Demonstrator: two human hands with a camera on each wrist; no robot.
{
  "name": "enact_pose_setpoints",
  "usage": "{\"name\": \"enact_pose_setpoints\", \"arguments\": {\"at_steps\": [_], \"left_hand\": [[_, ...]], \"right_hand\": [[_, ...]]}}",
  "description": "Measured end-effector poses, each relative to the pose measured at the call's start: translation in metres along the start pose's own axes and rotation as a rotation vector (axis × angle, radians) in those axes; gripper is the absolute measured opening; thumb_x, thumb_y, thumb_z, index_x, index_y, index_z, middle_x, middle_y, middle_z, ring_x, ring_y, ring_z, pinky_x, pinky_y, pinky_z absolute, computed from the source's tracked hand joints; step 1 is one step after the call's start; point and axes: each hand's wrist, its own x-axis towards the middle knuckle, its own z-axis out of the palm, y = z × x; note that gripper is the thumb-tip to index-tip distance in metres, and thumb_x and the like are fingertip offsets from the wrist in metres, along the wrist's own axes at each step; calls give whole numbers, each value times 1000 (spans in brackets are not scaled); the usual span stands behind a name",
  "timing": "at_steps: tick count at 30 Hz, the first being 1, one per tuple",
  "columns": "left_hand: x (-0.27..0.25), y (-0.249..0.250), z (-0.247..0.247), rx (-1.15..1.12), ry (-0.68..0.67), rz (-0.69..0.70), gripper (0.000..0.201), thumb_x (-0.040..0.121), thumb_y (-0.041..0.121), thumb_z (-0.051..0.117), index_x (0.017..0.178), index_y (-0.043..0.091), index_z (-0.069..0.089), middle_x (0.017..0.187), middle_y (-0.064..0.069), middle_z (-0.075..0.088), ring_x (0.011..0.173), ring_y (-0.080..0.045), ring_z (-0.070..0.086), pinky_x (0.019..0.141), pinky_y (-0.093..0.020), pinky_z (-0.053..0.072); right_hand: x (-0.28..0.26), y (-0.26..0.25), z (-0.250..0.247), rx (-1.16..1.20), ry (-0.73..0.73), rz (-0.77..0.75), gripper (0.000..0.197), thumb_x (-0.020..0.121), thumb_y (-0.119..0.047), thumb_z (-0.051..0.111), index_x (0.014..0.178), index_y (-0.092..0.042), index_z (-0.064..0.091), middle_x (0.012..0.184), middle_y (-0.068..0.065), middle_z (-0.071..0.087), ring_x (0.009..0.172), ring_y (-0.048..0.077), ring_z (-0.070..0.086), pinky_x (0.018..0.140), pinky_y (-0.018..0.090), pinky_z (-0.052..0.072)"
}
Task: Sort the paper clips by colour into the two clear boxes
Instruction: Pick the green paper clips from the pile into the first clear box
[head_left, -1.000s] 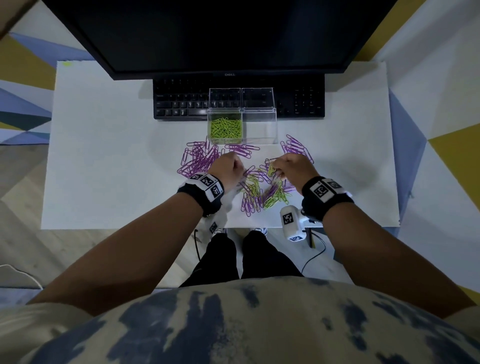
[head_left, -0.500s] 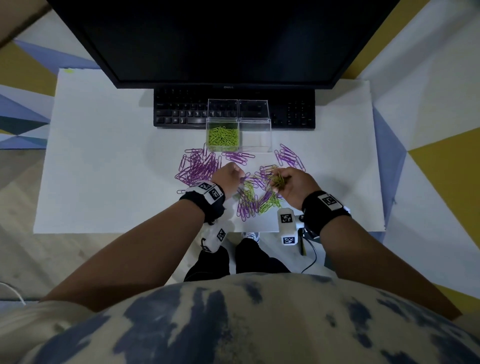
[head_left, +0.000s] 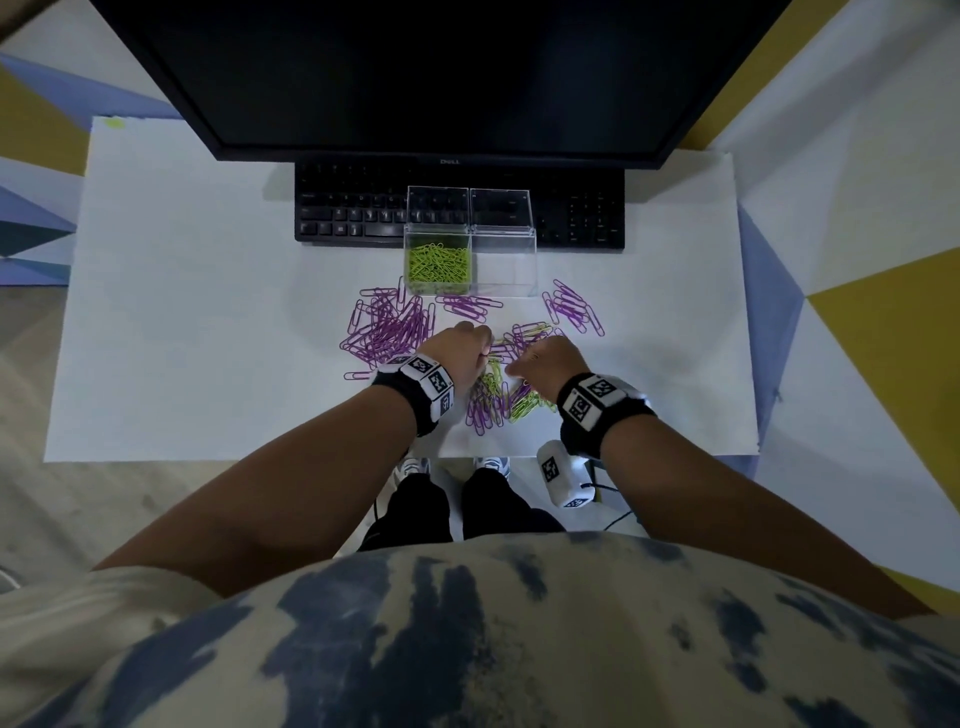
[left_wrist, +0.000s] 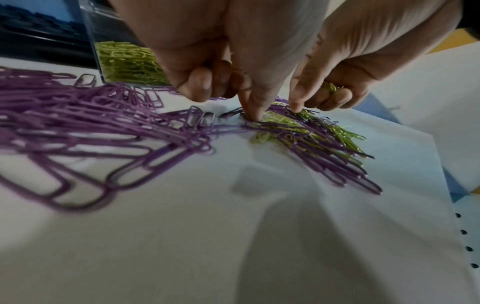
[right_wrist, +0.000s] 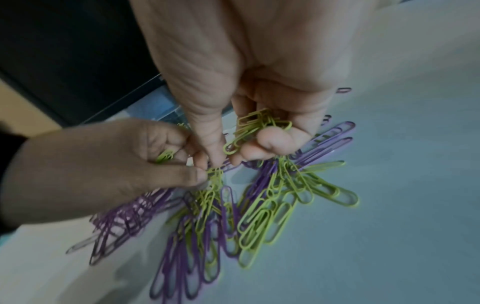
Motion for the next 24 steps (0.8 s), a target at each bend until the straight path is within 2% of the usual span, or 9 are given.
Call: {"name": "enact_pose_setpoints", "arguments": {"at_steps": [3,5,7,10,13,15,18,21,24], "left_hand": [[0,0,-3,14,-14,-9,18,91,13,47,108,10,51,108,-13,54,87,-31,59,76,-38,50],[-1,-1,-3,20,-32,-22,24,89,14,51,112,7,50,111,-15,53,92,-32,59,78,-39,51],[-3,-2,-1,35,-52,-42,30,88,15,54,115,4,48,114,-16,53,98,-35,59,82,-43,51],[-7,-4,-1,-10,-17,-62,32,91,19,53,116,0,47,116,-19,51,100,-36,58,84,-42,49],[-14,-4,-10,-144,90,-80,21,93,16,50,106,0,47,108,-17,51,90,-31,56,75,-35,45],[-20,-4,-19,-234,193,-100,8,92,12,48,94,6,43,89,-10,52,75,-26,51,62,-30,37],[-24,-4,-38,-384,342,-150,7,92,9,48,88,9,42,69,1,49,57,-15,46,48,-24,33],[-19,-8,-63,-474,464,-155,2,92,9,49,91,8,47,74,-2,56,59,-14,52,51,-21,43],[-7,-16,-85,-446,512,-160,7,91,8,50,97,9,51,77,2,54,61,-11,50,49,-13,40]], "right_hand": [[4,-3,10,-100,19,-18,37,76,-23,72,51,-10,48,53,3,50,56,21,50,51,23,36],[4,-5,15,-139,34,-39,32,76,-26,73,60,-4,56,62,9,59,63,25,56,54,26,43],[4,-6,20,-157,54,-75,27,76,-23,72,72,1,63,74,15,66,74,28,63,66,34,53],[4,-8,26,-189,70,-126,15,76,-11,65,67,-3,57,72,17,63,77,31,65,66,35,53],[4,-8,25,-168,62,-109,17,77,-11,63,76,6,62,80,21,66,78,32,64,68,37,53],[5,-7,23,-109,56,-90,24,77,-13,64,79,10,63,78,21,65,72,31,61,68,40,54],[6,-8,17,39,33,-64,26,80,-17,64,73,7,58,70,14,52,65,22,49,58,32,43],[2,-9,2,178,-41,-6,25,83,-22,62,77,2,63,67,10,54,64,21,49,59,27,39],[-2,-10,-11,322,-81,35,23,81,-21,64,84,2,67,65,6,61,60,19,51,61,28,44]]}}
